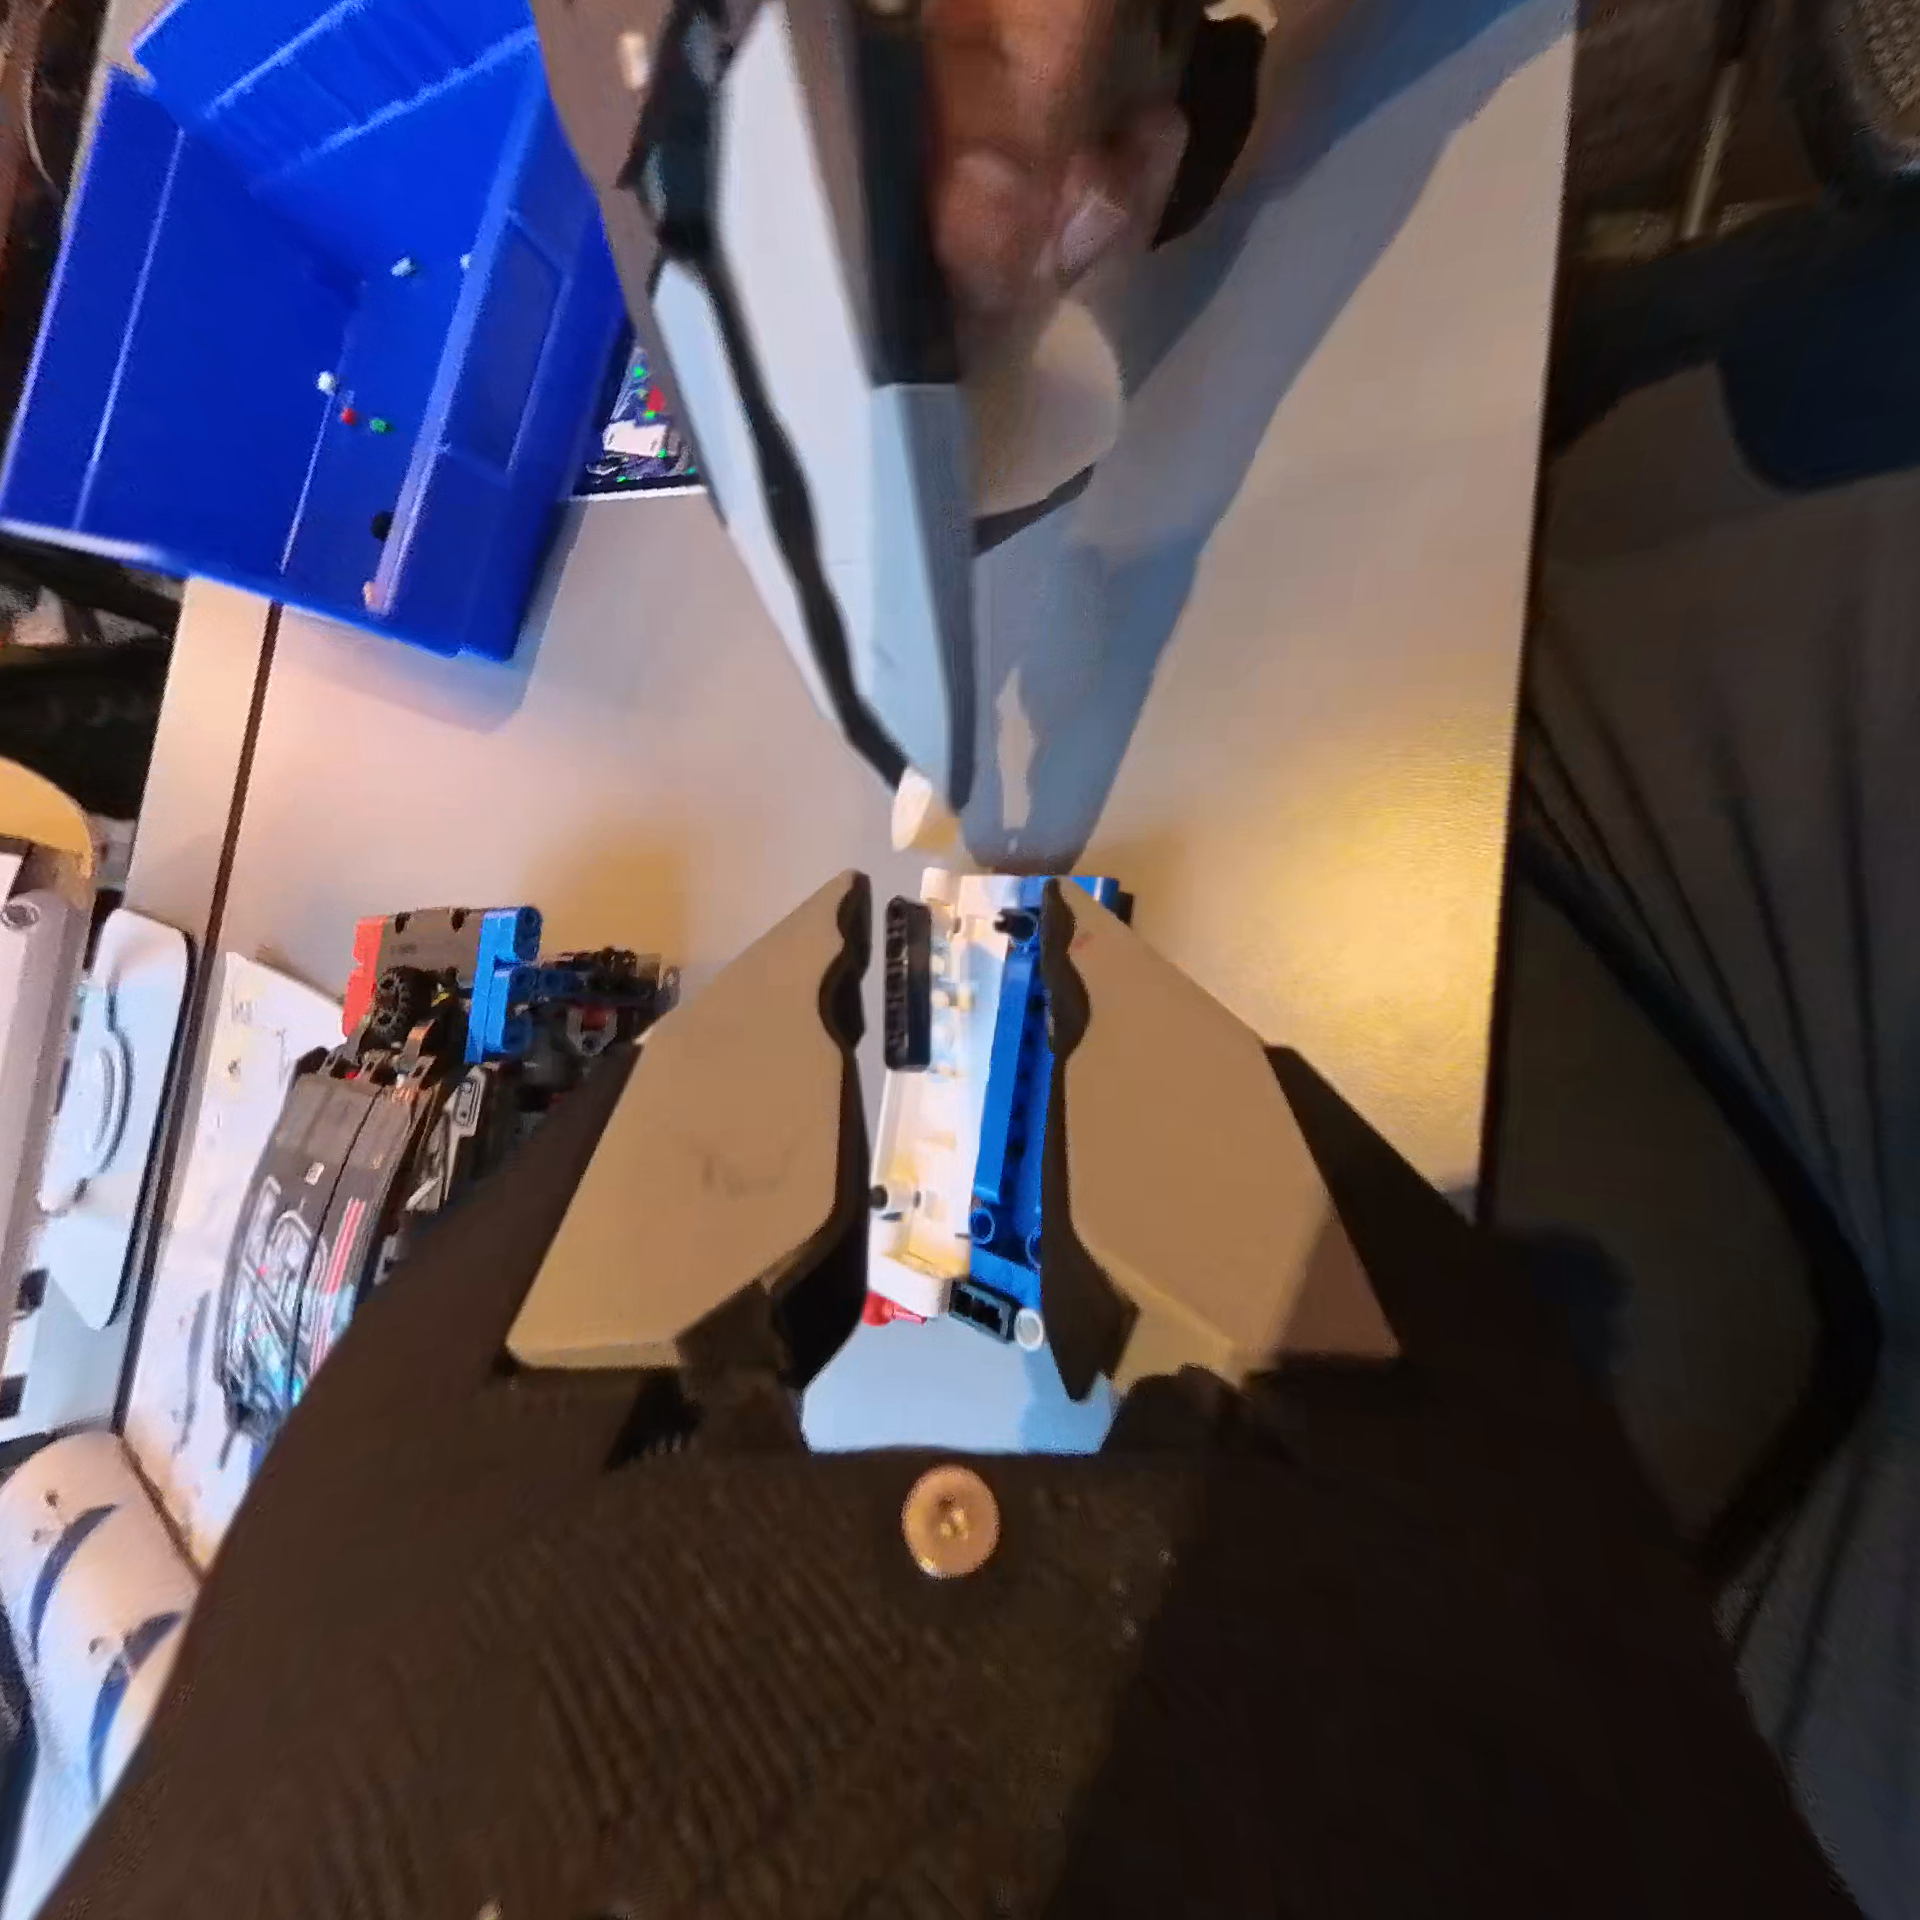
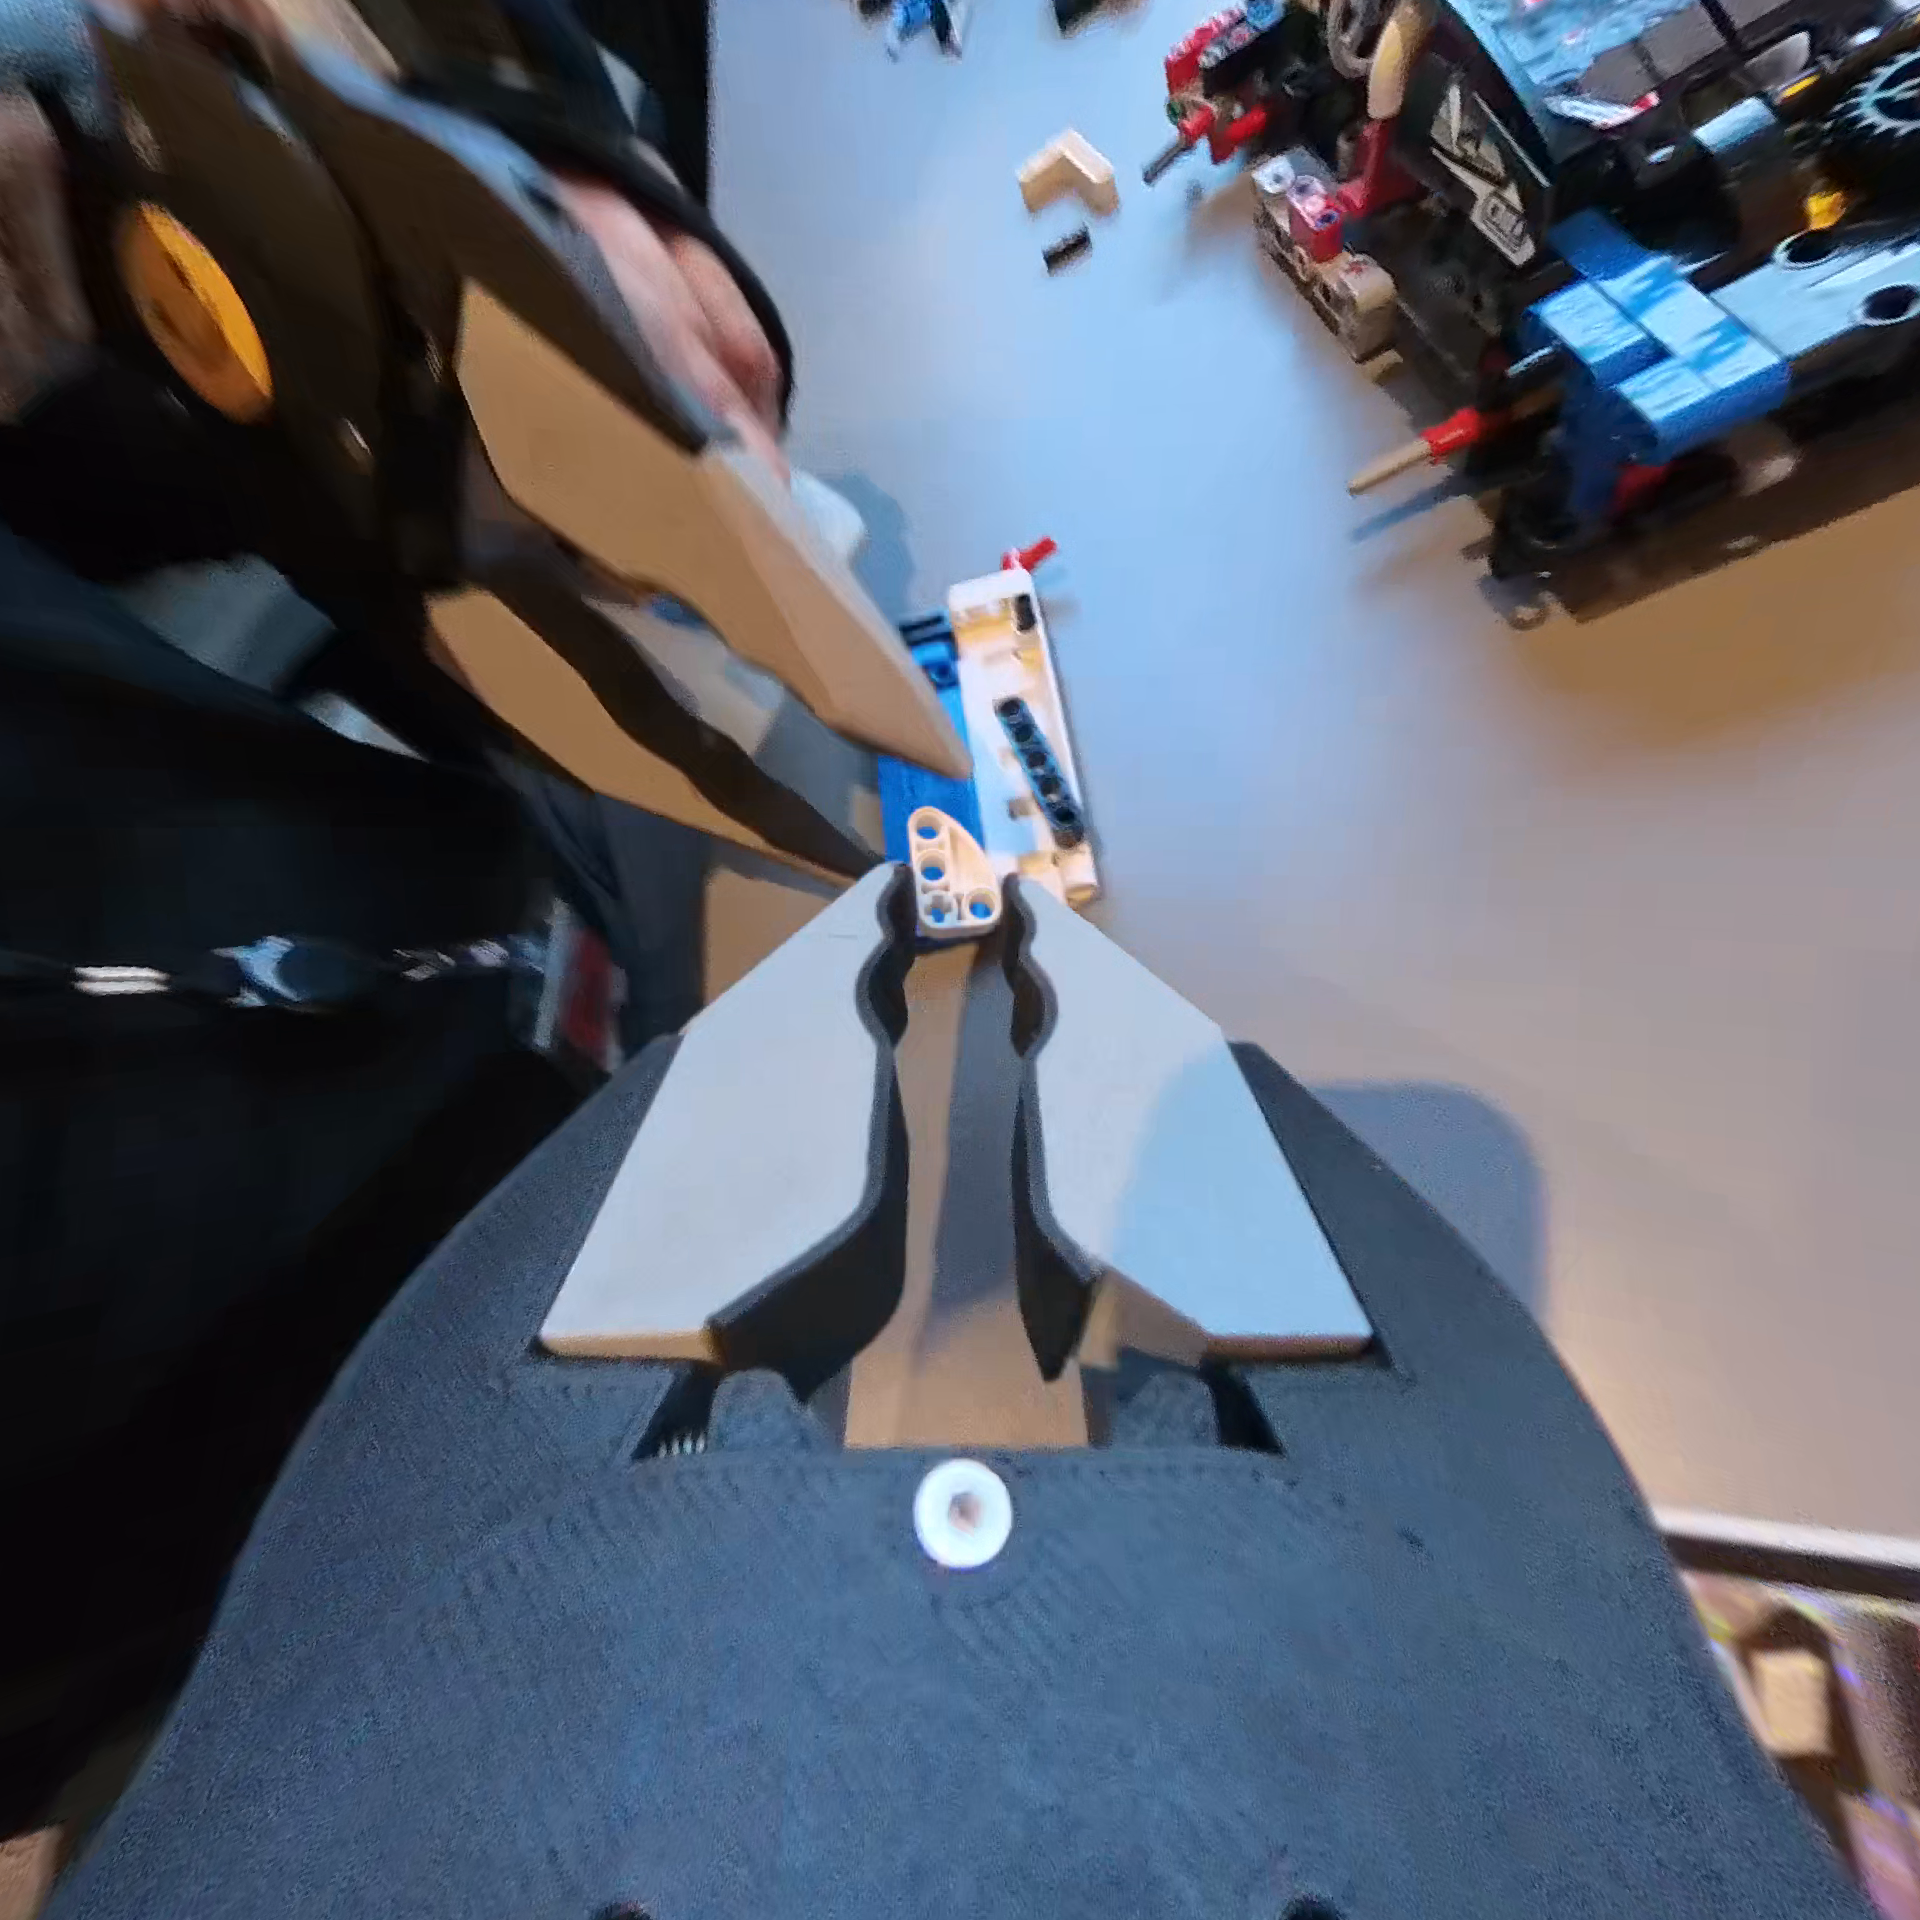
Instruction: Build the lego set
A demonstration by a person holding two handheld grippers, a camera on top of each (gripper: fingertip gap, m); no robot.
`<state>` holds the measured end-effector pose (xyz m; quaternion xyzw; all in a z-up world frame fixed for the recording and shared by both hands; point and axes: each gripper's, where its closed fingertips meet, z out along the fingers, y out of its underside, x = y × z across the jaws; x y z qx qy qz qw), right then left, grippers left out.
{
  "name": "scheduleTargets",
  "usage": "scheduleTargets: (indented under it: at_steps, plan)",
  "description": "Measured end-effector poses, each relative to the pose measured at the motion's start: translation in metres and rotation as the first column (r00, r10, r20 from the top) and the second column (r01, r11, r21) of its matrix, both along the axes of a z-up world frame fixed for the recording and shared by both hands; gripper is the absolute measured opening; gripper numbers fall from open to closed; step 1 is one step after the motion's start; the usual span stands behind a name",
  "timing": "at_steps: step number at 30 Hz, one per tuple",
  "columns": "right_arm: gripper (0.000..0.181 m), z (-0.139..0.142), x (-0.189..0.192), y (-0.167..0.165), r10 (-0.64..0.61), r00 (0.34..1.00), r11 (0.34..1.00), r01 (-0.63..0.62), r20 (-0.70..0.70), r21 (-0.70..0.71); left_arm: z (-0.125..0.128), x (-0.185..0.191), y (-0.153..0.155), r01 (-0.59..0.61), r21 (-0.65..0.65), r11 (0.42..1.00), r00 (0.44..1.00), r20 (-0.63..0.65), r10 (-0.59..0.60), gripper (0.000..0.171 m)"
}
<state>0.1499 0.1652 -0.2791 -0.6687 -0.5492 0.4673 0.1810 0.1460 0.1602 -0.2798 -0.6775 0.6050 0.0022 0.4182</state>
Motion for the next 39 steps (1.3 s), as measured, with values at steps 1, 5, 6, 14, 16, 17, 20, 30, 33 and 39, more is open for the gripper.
scheduleTargets:
  at_steps: [1,5,6,14,16,17,20,30,33,39]
  plan:
    - [0.013,0.004,-0.002,-0.002,0.001,1.000,0.998,-0.002,-0.024,-0.056,-0.002,0.002,-0.001,0.012,0.002,1.000,1.000,-0.014,-0.012,0.028]
    - [0.013,0.006,0.000,-0.004,-0.002,0.999,0.981,-0.006,-0.040,-0.193,-0.004,0.004,0.000,0.020,0.012,1.000,0.999,-0.044,-0.019,0.026]
    - [0.013,0.006,0.001,-0.006,0.002,0.999,0.976,-0.011,-0.041,-0.215,-0.003,0.005,-0.001,0.022,0.008,1.000,0.999,-0.040,-0.022,0.025]
    - [0.013,0.002,-0.001,-0.018,0.051,0.998,0.946,-0.058,-0.031,-0.318,-0.002,0.007,-0.002,0.049,0.037,0.998,0.997,-0.058,-0.046,0.009]
    - [0.013,0.002,-0.001,-0.018,0.049,0.998,0.945,-0.057,-0.033,-0.322,-0.003,0.006,-0.003,0.063,0.062,0.996,0.995,-0.077,-0.058,0.007]
    - [0.013,0.001,-0.001,-0.018,0.046,0.998,0.946,-0.053,-0.030,-0.320,-0.004,0.006,-0.003,0.068,0.079,0.995,0.994,-0.092,-0.061,0.006]
    - [0.013,0.001,-0.003,-0.015,0.031,0.999,0.952,-0.035,-0.019,-0.305,-0.006,0.004,0.000,0.048,0.122,0.991,0.993,-0.117,-0.033,0.005]
    - [0.020,0.027,-0.003,0.004,-0.055,0.981,0.992,0.033,-0.185,-0.124,0.020,0.002,0.005,-0.113,-0.301,0.947,0.892,0.390,0.230,0.005]
    - [0.022,0.035,0.001,0.015,-0.099,0.967,0.995,0.094,-0.233,-0.030,0.036,-0.001,0.009,-0.056,-0.494,0.868,0.758,0.545,0.359,0.005]
    - [0.029,0.047,-0.002,0.020,-0.125,0.943,0.968,0.185,-0.309,0.172,0.058,-0.015,0.019,0.153,-0.701,0.697,0.485,0.667,0.565,0.005]
